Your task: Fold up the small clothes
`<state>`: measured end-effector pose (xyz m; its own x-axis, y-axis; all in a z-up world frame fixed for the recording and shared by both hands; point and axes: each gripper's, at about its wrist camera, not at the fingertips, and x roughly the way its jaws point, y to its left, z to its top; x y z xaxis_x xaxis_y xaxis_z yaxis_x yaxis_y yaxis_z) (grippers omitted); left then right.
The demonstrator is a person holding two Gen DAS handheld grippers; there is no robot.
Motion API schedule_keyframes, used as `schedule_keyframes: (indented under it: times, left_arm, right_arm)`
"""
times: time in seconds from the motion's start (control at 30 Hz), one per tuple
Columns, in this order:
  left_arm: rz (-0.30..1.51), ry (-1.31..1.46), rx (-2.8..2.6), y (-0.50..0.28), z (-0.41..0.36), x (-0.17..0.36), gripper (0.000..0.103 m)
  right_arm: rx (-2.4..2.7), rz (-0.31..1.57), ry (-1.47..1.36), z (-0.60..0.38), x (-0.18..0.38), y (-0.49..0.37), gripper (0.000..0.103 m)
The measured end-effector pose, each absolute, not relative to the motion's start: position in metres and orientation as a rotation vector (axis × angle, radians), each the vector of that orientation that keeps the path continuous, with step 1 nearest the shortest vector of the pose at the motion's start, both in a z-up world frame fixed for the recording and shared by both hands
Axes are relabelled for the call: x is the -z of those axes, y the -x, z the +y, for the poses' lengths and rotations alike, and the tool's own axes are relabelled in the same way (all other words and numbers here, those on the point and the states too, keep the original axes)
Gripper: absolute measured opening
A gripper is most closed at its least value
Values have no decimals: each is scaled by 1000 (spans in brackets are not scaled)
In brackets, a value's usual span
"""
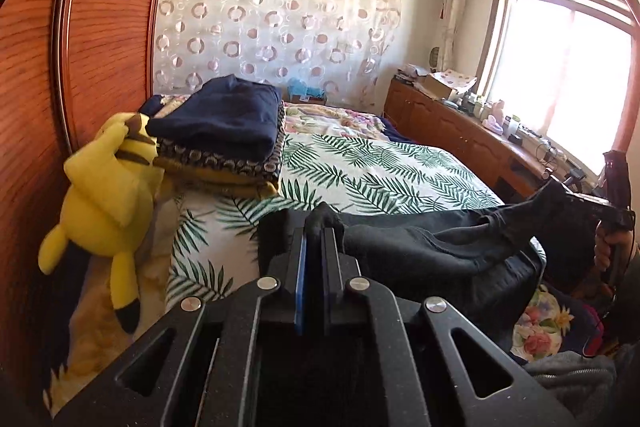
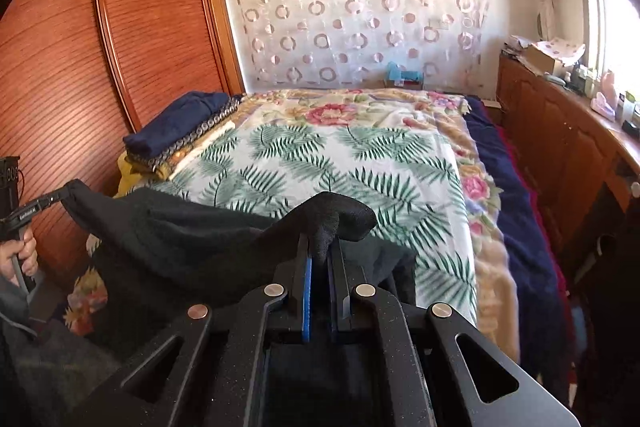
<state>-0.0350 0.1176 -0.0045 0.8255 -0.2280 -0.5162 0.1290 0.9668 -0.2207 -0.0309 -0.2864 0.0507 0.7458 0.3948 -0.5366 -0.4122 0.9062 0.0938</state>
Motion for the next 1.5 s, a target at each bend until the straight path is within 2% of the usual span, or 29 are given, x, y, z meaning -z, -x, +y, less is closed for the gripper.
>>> schedule_keyframes:
  times: [0.17,0.5,0.57,0.63,0.67,0.73,0.77,0.8,0.83,0.9,1.0,1.07,1.17,1.5]
  left_arm:
    - [630,203,203,27,117,28,7]
    - [701,149,194,21,109,54,8]
    - [705,136,188,21,109,54,13]
    - [695,126,191,22,108,52,26]
    - [687,115,189,23,107,49,28]
    - [671,104,187,25,106,45,44]
    - [665,101,189,25,105,43,45]
    - [660,98,191,25,104,41,53]
    - [657,98,192,24,104,40,71]
    - [644,95,192,24,103,38,83]
    - [654,84,190,18,100,38,83]
    - [658,71,169,14,99,39,83]
    - [662,66,162,10,98,39,83]
    - [667,49,160,-10,96,36,83]
  right_arm:
    - [-454,617,19,-294,-52,40,6]
    - [-413,773,73,-279,-11,34,6]
    - [-406,791,68,-278,-6,32,6]
    - [-397,807,69,-277,-3,32,6]
    - [-393,809,74,-277,-3,32,6]
    - [-391,809,85,-274,-4,31,6]
    - [-390,808,91,-274,-7,29,9]
    - [-385,805,98,-273,-9,30,10]
    - [-380,801,105,-272,-11,31,10]
    - [-381,788,113,-272,-14,34,11]
    - [-349,764,130,-274,-23,40,24]
    - [-329,749,130,-276,-27,42,36]
    - [-312,723,129,-281,-30,44,45]
    - [-298,683,105,-276,-22,7,47]
